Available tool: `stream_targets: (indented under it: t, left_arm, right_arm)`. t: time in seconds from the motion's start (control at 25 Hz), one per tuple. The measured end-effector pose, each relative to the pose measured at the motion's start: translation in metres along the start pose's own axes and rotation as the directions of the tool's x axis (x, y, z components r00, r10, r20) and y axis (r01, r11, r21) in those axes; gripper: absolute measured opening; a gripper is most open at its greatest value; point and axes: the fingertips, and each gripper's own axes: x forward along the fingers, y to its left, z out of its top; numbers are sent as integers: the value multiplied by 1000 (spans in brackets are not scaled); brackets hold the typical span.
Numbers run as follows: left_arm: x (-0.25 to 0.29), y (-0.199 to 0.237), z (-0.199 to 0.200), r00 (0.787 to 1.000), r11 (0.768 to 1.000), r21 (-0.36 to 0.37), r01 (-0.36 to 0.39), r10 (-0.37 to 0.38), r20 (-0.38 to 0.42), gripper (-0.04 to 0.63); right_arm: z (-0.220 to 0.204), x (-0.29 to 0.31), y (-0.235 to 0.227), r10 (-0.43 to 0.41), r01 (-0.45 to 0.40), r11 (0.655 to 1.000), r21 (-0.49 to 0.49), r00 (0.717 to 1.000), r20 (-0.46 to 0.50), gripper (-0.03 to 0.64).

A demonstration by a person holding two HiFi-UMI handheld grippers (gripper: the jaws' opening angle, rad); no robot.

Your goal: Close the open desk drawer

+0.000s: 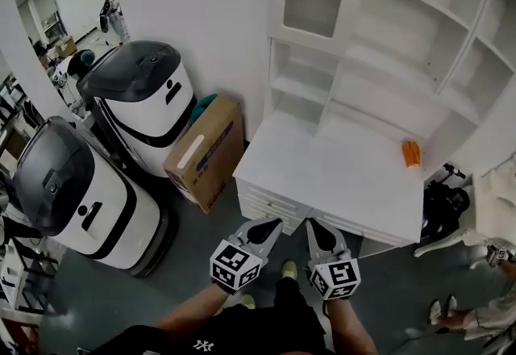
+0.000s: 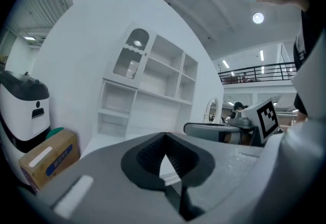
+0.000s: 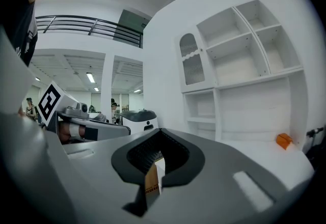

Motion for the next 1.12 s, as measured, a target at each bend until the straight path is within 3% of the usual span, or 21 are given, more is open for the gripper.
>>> stream_targets:
  t: [0.48, 1.12]
  left_arm:
    - [-16, 3, 39, 1000, 999, 37, -5, 4, 21, 0]
    - [-9, 10, 28, 1000, 1000, 2, -20, 20, 22, 0]
  right_arm:
    - [33, 1, 17, 6, -5, 1000, -20, 999, 48, 21]
    - [21, 4, 13, 11, -11, 1000, -18, 1000, 19, 21]
